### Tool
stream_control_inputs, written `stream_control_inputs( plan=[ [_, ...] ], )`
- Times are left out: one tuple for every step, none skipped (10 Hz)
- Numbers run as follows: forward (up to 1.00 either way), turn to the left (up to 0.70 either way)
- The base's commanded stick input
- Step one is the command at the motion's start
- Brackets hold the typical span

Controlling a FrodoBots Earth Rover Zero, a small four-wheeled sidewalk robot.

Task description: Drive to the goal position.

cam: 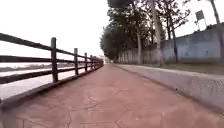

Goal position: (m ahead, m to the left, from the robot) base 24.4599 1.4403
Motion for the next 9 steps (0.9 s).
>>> stream_control_inputs(
  plan=[
    [1.00,0.00],
    [1.00,0.00],
    [1.00,0.00],
    [1.00,0.00],
    [1.00,0.09],
    [1.00,0.23],
    [1.00,0.00],
    [1.00,0.00],
    [1.00,0.00]
  ],
)
